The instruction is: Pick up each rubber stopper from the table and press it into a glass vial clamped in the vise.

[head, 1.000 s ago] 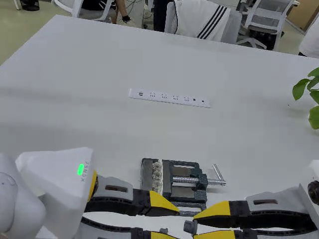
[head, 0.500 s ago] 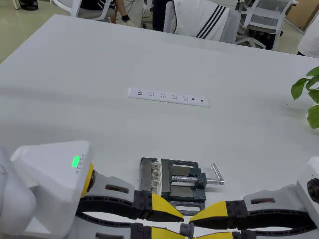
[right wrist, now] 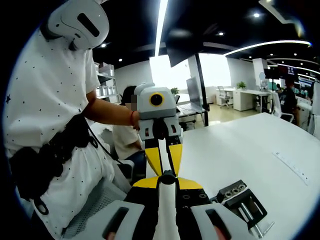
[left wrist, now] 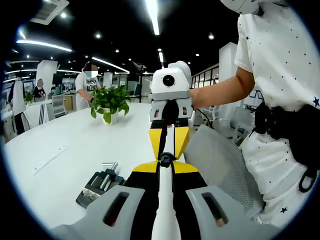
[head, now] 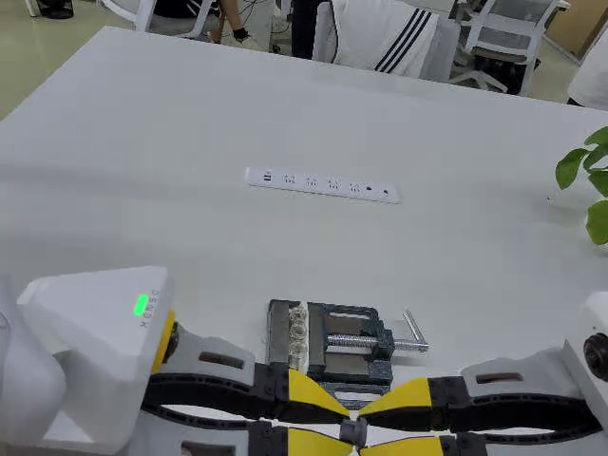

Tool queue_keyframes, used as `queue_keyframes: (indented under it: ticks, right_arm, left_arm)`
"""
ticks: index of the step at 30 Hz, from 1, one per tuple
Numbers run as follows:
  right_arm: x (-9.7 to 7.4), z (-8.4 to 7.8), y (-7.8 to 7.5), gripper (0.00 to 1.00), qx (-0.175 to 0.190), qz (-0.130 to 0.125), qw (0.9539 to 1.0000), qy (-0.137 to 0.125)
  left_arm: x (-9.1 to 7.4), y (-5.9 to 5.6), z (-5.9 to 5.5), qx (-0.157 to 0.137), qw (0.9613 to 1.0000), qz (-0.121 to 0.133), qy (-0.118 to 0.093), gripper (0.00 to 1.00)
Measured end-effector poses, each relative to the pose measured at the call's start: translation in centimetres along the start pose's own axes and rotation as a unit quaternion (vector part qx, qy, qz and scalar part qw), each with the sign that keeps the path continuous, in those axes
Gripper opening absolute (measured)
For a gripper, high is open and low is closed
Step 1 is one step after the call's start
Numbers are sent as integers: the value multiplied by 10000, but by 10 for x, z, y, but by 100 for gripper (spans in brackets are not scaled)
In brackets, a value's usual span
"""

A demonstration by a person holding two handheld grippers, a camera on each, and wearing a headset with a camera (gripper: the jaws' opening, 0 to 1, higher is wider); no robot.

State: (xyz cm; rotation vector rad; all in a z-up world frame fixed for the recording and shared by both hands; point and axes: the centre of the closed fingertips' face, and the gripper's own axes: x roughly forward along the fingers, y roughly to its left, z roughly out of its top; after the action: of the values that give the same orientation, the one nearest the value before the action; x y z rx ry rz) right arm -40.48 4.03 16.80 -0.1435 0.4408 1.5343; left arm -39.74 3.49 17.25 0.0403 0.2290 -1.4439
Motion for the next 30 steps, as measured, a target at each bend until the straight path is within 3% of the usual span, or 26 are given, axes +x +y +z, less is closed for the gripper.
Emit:
queue_keyframes:
  ticks: [13,30]
  right_arm:
    - [-5,13,-7,7,4,-141,9997,-211]
    - [-1,21,-8,6,-46,-146,9998,-120]
  left_arm:
    - [-6,7,12,-319,9982,205,-457,4]
    - [-7,11,16,-247,9977,307,-550,5]
